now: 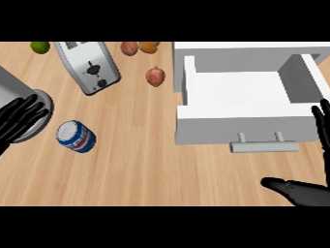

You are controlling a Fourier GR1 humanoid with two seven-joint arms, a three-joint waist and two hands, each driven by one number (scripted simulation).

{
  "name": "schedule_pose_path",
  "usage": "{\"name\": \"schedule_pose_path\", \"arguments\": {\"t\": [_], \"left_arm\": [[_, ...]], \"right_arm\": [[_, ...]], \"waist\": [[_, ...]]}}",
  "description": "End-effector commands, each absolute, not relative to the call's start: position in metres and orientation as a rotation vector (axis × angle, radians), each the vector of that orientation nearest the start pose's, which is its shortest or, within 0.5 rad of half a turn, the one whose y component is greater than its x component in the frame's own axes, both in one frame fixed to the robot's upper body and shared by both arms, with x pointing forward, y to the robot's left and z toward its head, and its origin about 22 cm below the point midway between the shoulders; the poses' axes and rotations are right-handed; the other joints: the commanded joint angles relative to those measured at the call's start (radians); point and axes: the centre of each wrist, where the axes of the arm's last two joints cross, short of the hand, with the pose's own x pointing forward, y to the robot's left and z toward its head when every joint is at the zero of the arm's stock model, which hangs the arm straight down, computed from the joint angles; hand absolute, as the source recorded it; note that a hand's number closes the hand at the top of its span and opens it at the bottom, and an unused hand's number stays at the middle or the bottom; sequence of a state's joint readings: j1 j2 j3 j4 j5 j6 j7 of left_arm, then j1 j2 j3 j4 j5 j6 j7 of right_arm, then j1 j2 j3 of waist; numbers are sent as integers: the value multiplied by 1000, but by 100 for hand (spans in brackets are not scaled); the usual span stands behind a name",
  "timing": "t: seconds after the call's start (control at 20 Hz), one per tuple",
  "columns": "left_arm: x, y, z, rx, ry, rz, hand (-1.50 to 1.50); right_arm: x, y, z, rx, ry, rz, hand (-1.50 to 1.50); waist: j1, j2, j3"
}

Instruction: Pick up the can, place it into the drawer and close the drawer

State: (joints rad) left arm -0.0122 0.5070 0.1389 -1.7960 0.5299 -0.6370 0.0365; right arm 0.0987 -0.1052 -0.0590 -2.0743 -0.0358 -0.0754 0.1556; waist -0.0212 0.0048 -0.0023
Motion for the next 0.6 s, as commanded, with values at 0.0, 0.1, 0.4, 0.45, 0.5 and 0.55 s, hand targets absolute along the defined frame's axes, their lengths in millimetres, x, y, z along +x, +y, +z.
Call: {"name": "schedule_pose_path", "arguments": {"t": [0.0, 0.1, 0.4, 0.45, 0.5, 0.55], "left_arm": [[246, 397, 138, -506, -1695, -633, -150], [244, 417, 153, -502, -1691, -647, -150], [245, 442, 144, -536, -1651, -654, -150], [254, 443, 145, -532, -1652, -639, -150], [260, 436, 146, -525, -1660, -640, -150], [263, 443, 147, -500, -1654, -622, -150]], "right_arm": [[191, -271, 111, -210, -1788, -99, -150], [168, -292, 98, -230, -1787, -76, -150], [145, -297, 91, -214, -1764, -96, -150], [150, -315, 92, -211, -1783, -105, -150], [138, -315, 78, -212, -1776, -93, -150], [140, -328, 92, -189, -1776, -96, -150]], "waist": [[12, -4, 2], [7, -6, 3], [16, -6, 2], [14, -5, 3], [12, -6, 3], [11, -5, 3]]}}
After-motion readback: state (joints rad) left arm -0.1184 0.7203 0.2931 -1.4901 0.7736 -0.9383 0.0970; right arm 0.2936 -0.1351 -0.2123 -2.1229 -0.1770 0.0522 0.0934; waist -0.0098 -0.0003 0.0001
